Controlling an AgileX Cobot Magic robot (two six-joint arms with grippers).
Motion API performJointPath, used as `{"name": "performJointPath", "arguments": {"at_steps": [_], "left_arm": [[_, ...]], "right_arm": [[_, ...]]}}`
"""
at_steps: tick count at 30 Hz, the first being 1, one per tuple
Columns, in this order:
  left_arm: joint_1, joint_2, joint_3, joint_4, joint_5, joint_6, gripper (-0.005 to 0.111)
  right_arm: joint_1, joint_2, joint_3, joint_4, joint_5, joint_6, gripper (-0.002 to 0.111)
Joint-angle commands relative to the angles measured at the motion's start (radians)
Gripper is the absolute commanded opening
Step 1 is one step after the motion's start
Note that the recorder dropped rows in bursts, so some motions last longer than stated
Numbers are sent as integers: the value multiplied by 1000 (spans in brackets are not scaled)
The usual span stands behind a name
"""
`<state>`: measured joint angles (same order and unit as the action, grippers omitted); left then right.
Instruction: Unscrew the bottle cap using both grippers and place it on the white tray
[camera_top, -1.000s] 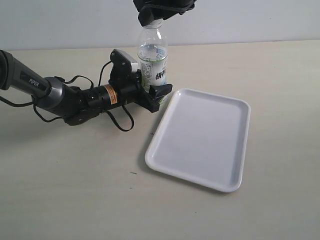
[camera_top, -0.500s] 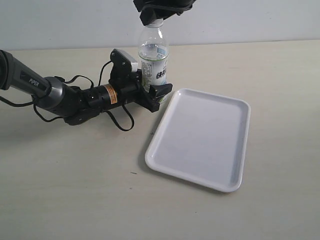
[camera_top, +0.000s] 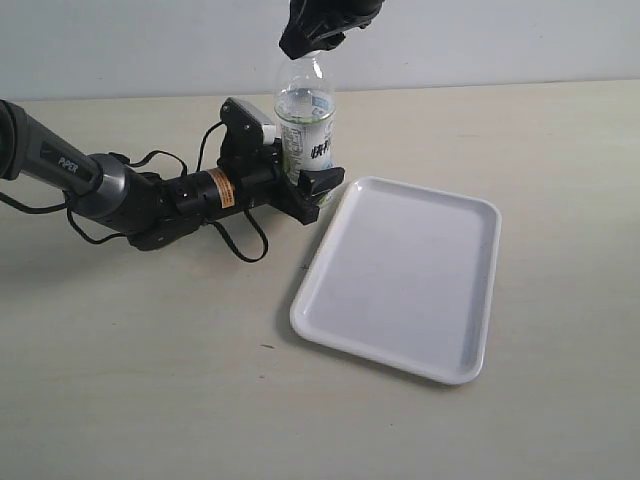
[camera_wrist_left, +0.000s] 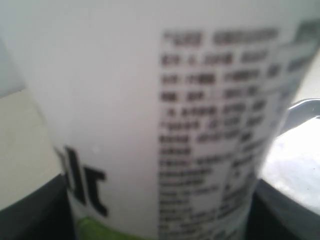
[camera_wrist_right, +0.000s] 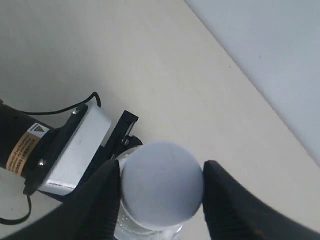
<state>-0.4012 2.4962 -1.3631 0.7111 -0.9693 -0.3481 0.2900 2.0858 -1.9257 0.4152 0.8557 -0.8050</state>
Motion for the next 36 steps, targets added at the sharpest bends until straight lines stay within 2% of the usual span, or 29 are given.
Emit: {"name": "performJointPath", "arguments": {"at_steps": [1,5,12,14,17,21,28,36], "left_arm": [[-6,-7,0,-3,8,3,0],[-6,-7,0,-3,8,3,0],[-6,-7,0,-3,6,3,0],[-6,-7,0,-3,4,3,0],[-6,-7,0,-3,4,3,0],[-6,-7,0,-3,4,3,0],[-6,-7,0,-3,4,3,0],[-6,-7,0,-5,2,5,0]], "right_arm": [[0,-4,-6,-25,-14,-211,0],[0,-4,-6,-25,-14,-379,0],[0,-4,-6,-7,-16,-401,1],[0,-4,-6,19,-14,-396,12],[0,-4,-6,64,2,-398,41],[0,-9,-6,64,8,-398,58],[0,-48,-6,66,6,-302,61],[0,-107,-7,34,17,101,61]]}}
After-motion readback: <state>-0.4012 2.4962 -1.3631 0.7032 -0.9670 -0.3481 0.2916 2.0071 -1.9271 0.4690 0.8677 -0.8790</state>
